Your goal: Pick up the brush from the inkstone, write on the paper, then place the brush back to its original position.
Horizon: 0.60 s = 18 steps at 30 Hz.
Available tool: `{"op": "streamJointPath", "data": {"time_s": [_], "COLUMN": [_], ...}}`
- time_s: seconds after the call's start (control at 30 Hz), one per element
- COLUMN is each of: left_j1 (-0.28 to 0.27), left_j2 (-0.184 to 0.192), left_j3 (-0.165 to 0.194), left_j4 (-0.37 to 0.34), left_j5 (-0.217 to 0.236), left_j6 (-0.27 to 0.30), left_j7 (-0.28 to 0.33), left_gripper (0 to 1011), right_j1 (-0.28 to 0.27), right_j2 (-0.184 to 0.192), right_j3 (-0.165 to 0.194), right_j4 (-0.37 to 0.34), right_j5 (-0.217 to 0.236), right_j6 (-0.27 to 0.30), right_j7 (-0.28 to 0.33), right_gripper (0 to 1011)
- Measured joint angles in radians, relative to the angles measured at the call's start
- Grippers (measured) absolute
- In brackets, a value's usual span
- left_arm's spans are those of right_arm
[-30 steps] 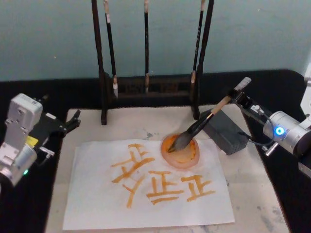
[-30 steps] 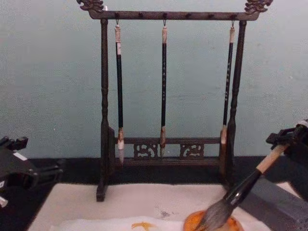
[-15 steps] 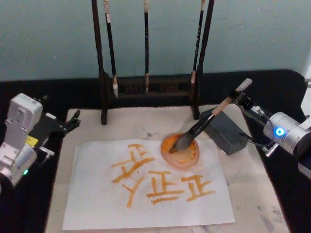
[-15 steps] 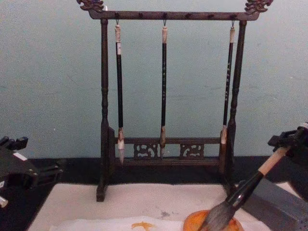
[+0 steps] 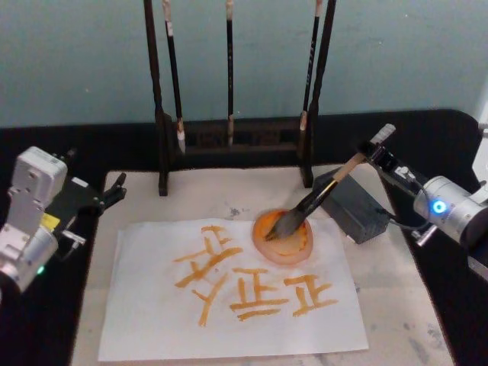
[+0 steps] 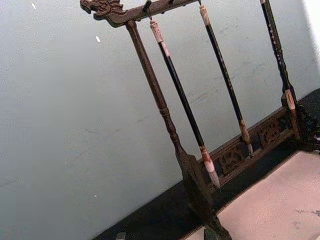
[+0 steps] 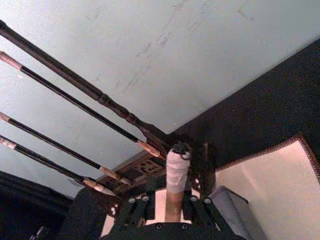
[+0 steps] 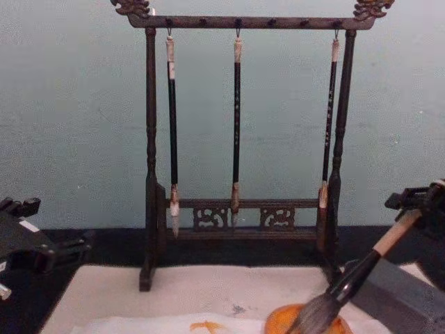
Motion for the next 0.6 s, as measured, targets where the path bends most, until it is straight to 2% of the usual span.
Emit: {"op": "streamJointPath", "data": {"time_s": [0.2,0.3,0.4,0.47,0.5,0.6], "left_j1": [0.000,0.000,0.000,0.000,0.000,0.000], "left_j2": [0.000,0.000,0.000,0.000,0.000,0.000], "left_j3": [0.000,0.000,0.000,0.000,0.000,0.000], "left_j4": [0.000,0.000,0.000,0.000,0.000,0.000], "left_j5": [0.000,0.000,0.000,0.000,0.000,0.000], "left_j6": [0.000,0.000,0.000,0.000,0.000,0.000], "left_j7": [0.000,0.000,0.000,0.000,0.000,0.000], "left_gripper": [1010,1010,1010,1010,1010,1010], "right_j1": [-0.001,-0.001,-0.001,-0.001,-0.001,-0.001], "right_j2": [-0.001,-0.001,-0.001,-0.001,-0.001,-0.001], "right_j3": [0.001,0.001,0.001,0.001,0.002,0.002], "right_j4": [0.000,-0.001,-0.001,-0.001,-0.001,-0.001], "right_j5": [0.000,0.000,-0.001,-0.001,-0.001,-0.001], "right_j6": [0.001,0.001,0.001,0.002,0.002,0.002], "right_j7": [0.000,0.001,0.001,0.001,0.001,0.001], "right_gripper": [466,528,668,704,770,827]}}
